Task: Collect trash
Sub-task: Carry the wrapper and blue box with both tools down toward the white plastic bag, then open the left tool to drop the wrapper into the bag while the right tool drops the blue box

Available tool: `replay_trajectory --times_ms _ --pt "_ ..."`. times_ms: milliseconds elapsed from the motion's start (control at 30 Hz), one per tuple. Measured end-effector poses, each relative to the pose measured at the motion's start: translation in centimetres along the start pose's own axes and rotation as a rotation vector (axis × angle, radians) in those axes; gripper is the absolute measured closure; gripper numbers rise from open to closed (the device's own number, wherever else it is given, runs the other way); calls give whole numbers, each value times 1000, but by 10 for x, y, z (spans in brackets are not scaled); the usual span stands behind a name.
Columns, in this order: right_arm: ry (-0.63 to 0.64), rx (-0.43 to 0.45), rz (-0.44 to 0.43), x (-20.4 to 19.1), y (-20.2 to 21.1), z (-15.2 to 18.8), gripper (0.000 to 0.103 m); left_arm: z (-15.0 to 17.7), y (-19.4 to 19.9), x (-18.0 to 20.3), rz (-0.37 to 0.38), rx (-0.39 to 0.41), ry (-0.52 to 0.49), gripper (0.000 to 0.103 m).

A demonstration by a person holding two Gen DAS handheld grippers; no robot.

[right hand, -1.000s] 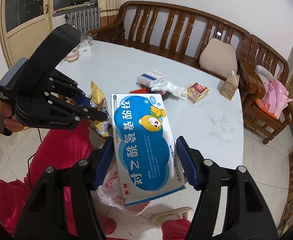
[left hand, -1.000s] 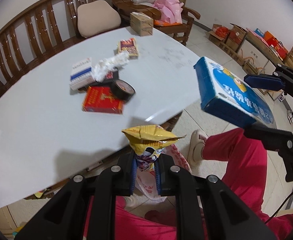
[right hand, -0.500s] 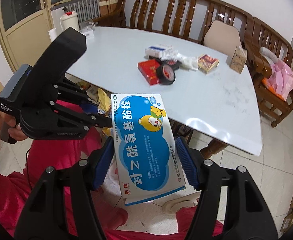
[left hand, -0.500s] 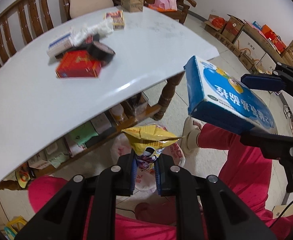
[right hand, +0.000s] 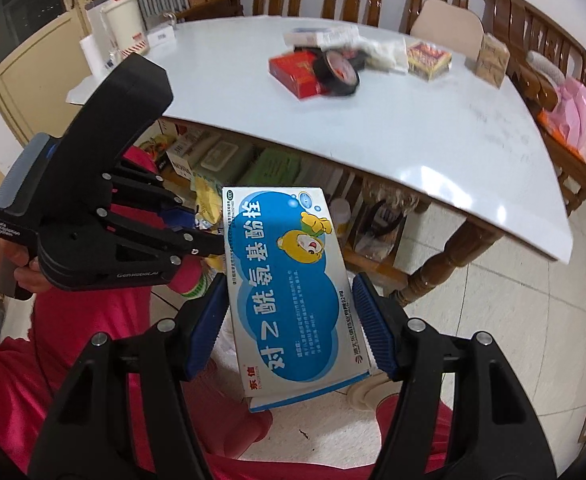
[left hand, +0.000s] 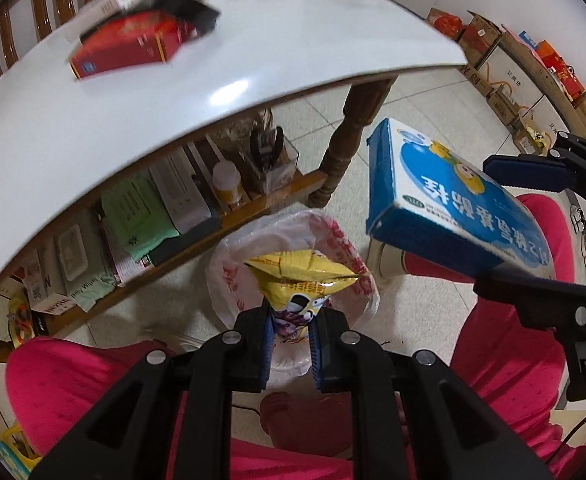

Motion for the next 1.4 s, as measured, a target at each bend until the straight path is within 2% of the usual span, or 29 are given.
replay_trajectory --times_ms 433,867,1400 --pt "-36 -82 -24 12 -49 24 40 9 -45 1 29 -85 23 88" --pt "-137 -197 -70 28 -114 53 40 26 -112 -7 50 -239 76 88" --pt "-183 -308 -111 36 -177 83 40 36 -169 -17 66 -369 133 88"
Point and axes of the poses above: each gripper's, at about its wrist camera, not at the fingertips, and y roughly against the way its jaws point, x to its right, z to its underside, the point moved 10 cm from there along -y, roughly the way its jaws point, and after that the axes turned 3 degrees about y, right-handed, at the moved point
